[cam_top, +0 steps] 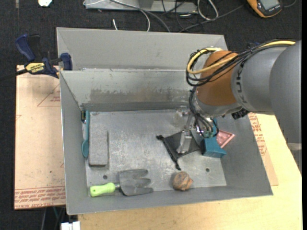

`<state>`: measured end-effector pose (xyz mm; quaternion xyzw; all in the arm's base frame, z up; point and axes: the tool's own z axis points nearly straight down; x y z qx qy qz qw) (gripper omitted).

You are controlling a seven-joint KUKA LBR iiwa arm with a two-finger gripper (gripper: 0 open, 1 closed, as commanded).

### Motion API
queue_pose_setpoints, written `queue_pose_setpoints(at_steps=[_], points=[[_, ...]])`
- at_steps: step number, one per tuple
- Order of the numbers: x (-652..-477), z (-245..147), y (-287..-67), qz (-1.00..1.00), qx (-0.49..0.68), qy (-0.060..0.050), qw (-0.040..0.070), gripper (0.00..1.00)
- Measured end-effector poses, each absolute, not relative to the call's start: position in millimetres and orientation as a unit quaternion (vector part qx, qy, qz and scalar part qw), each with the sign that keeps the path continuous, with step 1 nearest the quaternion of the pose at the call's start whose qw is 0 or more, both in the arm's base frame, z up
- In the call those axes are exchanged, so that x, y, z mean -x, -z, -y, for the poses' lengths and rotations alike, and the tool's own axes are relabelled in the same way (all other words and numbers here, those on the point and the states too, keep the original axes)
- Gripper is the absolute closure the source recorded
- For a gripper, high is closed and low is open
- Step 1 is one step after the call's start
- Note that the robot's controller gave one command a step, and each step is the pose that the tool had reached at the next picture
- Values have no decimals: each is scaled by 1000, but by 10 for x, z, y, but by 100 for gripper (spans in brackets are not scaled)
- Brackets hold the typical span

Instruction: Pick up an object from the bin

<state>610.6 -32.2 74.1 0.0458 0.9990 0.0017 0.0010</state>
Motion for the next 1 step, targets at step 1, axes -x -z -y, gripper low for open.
queue_pose_setpoints(at_steps=[1], points=[[-6416,631,-717,-987,162,3,9,100]])
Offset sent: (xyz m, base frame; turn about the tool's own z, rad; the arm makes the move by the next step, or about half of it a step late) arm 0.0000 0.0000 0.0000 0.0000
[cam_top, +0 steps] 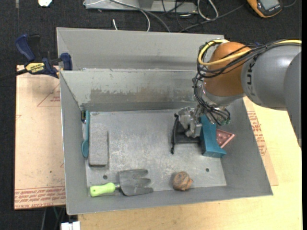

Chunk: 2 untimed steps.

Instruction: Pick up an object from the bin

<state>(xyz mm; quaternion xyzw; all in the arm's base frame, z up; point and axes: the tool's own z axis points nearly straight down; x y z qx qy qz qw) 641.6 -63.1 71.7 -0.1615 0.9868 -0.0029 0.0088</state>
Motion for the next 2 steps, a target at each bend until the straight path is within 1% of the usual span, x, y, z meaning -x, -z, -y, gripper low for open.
queue_pose_setpoints(at_steps=[1,2], points=[[-6414,630,-721,-987,162,3,9,100],[-6346,559,-1474,-990,142,1,7,100]])
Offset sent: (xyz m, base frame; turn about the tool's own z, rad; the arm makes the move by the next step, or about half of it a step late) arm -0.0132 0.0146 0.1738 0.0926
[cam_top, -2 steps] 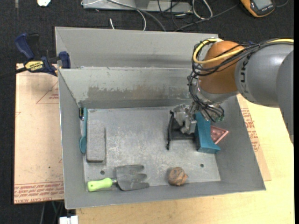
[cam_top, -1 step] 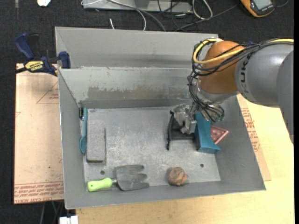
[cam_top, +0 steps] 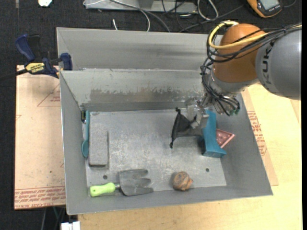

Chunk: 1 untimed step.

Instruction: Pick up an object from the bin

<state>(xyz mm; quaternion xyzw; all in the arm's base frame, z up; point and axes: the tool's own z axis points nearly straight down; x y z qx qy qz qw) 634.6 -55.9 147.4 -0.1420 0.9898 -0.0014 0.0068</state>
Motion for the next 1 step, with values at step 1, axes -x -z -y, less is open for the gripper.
queue_pose_setpoints(at_steps=[1], points=[[-6381,661,-1862,-989,150,1,7,100]])
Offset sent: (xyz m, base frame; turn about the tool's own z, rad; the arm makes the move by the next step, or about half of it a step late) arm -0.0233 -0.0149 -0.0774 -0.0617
